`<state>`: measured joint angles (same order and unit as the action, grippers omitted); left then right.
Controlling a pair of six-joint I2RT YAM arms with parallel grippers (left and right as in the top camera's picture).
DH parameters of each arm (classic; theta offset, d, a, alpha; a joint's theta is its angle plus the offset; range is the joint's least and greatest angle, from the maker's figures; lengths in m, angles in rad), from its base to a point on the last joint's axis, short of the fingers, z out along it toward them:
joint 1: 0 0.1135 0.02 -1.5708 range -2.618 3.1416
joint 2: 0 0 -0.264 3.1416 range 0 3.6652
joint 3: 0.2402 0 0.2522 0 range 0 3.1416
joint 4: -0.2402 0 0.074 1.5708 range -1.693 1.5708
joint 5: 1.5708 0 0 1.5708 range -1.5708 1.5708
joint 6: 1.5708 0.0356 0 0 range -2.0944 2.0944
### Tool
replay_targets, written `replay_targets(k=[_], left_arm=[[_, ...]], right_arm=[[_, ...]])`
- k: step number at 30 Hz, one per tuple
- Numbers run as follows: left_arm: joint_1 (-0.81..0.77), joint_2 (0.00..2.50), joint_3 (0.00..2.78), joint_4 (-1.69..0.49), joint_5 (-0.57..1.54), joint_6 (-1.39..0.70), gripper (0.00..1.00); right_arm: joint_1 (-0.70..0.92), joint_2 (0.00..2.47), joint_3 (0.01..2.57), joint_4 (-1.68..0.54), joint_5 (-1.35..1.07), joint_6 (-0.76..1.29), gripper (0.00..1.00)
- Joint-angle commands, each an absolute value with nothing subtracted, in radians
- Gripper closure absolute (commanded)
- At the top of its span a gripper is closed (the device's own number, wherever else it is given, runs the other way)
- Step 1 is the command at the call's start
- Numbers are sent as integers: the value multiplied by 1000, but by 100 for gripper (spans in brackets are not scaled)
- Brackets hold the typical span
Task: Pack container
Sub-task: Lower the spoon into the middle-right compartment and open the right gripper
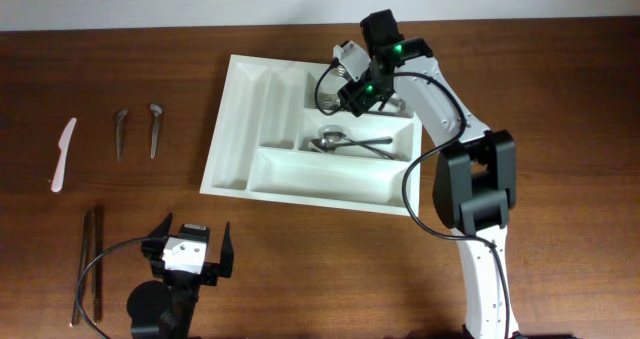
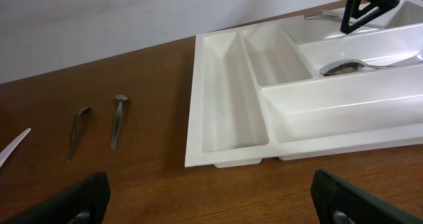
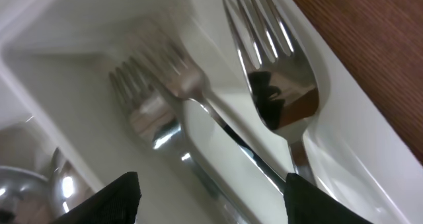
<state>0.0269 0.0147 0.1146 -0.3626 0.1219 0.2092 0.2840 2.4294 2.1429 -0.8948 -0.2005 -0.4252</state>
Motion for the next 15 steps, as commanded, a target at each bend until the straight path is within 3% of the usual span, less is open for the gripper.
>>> replay_targets(k=[1,15], left_arm=[[32,7,111,-364,115,222,1],[32,7,111,-364,115,222,1]], right_arm=[[281,2450,2145,-879,-191,-405,30],[226,2460,2145,-847,-188,-357,25]])
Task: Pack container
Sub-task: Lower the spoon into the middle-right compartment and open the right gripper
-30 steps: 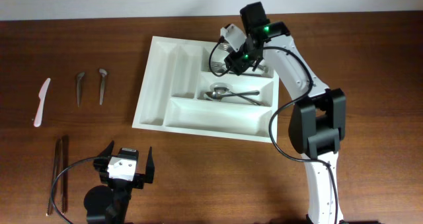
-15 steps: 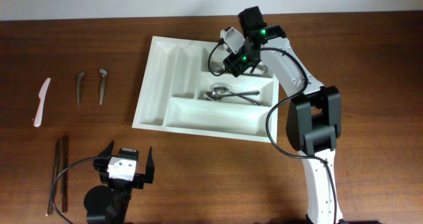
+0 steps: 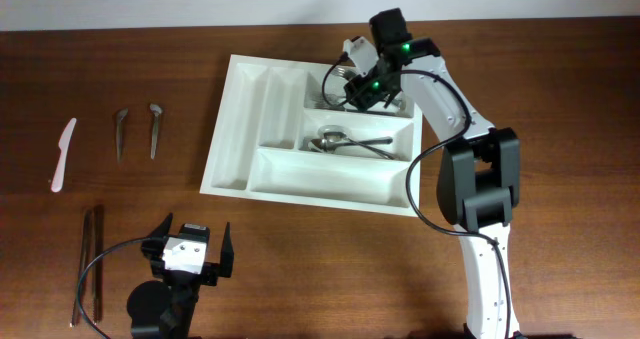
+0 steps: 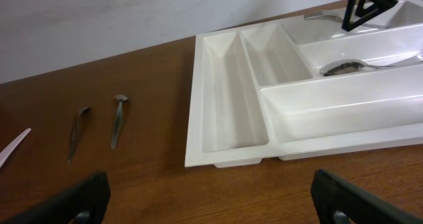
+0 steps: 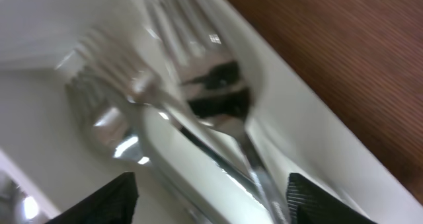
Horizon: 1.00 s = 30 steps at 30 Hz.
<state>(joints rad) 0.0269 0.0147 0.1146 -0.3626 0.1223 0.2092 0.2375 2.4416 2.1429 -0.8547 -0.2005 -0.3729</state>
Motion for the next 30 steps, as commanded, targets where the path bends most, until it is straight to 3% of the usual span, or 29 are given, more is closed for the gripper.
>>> replay_targets(k=[1,30], left_arm=[[32,7,111,-364,115,222,1],[32,7,111,-364,115,222,1]], right_arm=[[225,2460,2145,-847,-188,-357,25],[223,2500,2145,-872,-321,-361,26]])
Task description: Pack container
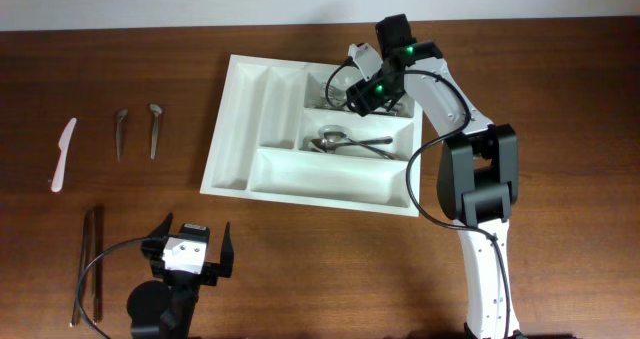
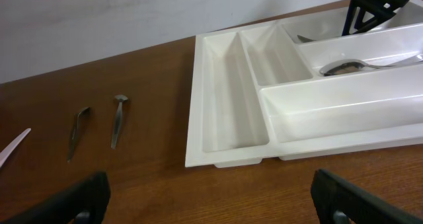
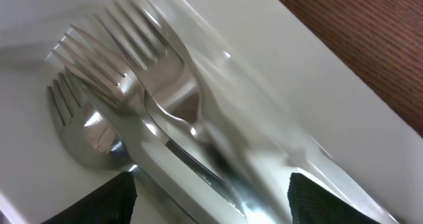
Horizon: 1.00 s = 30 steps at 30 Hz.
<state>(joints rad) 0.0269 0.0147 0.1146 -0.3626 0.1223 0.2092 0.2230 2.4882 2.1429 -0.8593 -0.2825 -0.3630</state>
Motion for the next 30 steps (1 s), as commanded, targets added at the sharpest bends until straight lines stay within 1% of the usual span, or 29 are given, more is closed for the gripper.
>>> replay_targets(k=[1,5,9,15,22,27,30], left_arm=[[32,7,111,-364,115,222,1],[32,7,111,-364,115,222,1],[32,7,111,-364,115,222,1],[32,7,111,-364,115,222,1],[32,7,111,-364,115,222,1],[32,7,111,-364,115,222,1],[32,7,111,-364,115,222,1]], right_arm=[[223,2500,2145,-874,-322,-361,26],[222,2494,2163,-881,-322,-361,25],[222,2473,2246,-916,-322,-361,25],[207,2458,2516,-1073,-321,-356,21],[172,2458,2723,-1191,-319,-297,20],[162,2458,2889,-1314,-297,-298,12],[147,2457,2992,-1389,-186,-298,1]])
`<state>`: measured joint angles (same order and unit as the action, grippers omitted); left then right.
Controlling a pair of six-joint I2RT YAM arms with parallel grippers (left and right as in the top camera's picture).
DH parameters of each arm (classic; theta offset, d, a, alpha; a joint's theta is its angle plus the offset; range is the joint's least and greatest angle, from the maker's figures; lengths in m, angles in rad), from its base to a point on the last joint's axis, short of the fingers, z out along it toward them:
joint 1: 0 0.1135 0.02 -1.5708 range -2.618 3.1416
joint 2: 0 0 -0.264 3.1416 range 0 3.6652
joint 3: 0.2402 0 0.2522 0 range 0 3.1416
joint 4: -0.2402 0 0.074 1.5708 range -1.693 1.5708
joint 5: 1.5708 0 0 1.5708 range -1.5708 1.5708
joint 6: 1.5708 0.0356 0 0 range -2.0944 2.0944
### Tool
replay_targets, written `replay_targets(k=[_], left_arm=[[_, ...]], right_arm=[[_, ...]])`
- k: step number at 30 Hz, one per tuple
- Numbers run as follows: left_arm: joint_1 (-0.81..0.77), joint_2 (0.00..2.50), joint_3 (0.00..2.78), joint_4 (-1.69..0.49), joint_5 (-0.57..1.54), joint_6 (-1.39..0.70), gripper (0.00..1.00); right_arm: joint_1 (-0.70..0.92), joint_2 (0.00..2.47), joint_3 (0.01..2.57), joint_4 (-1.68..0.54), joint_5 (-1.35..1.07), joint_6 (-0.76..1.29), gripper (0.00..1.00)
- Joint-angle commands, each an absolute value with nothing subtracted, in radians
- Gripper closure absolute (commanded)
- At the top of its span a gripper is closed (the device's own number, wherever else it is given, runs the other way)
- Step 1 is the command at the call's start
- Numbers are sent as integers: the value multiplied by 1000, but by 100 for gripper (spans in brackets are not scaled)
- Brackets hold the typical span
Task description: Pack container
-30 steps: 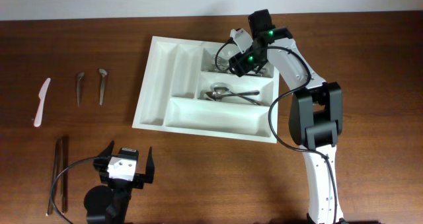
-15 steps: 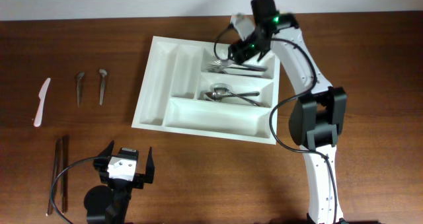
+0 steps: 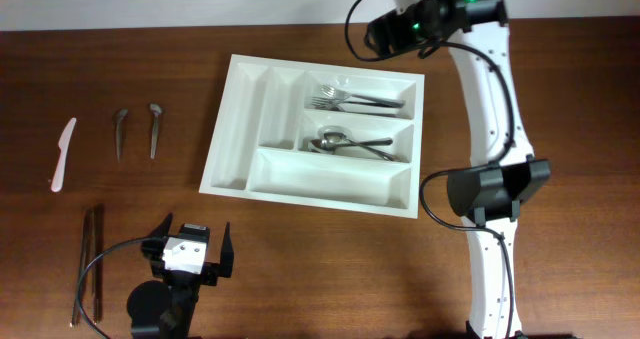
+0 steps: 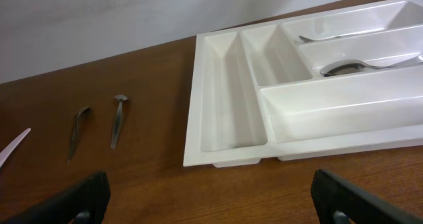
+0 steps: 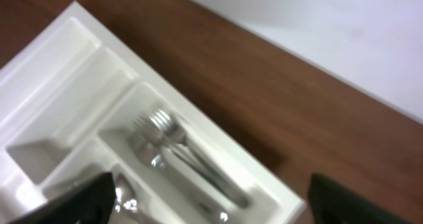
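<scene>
The white cutlery tray lies mid-table. Forks rest in its far right compartment and spoons in the compartment below. My right gripper hangs high beyond the tray's far edge, open and empty. In the right wrist view the forks lie far below my right gripper. My left gripper sits low near the front left of the table, open and empty. Its own view looks across to the tray.
Left of the tray lie two small metal spoons and a white plastic knife. Two dark thin utensils lie at the front left beside my left arm. The small spoons also show in the left wrist view.
My right gripper was down in the fork compartment, close over the forks. Now it is raised well above and behind the tray, empty. The forks stay in the compartment. The left arm has not moved.
My right gripper stood open low over the forks in the far right compartment at all three earlier moments, shifting slightly along them. Now it is lifted clear and the forks lie together in that compartment. The left gripper stayed open in place throughout.
</scene>
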<state>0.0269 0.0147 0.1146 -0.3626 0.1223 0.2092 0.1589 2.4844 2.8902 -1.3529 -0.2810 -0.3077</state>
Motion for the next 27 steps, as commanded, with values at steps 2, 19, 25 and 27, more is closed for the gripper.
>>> replay_targets(k=[2,19,25,27], left_arm=[[32,7,111,-364,115,222,1],[32,7,111,-364,115,222,1],[32,7,111,-364,115,222,1],[32,7,111,-364,115,222,1]], right_arm=[[128,2453,3051,-1442,-89,-297,1],[-212,2352,3103,-1699,63,-134,1],[-345,2357,3097,-1698,62,-96,1],[-385,2366,3090,-1699,65,-95,1]])
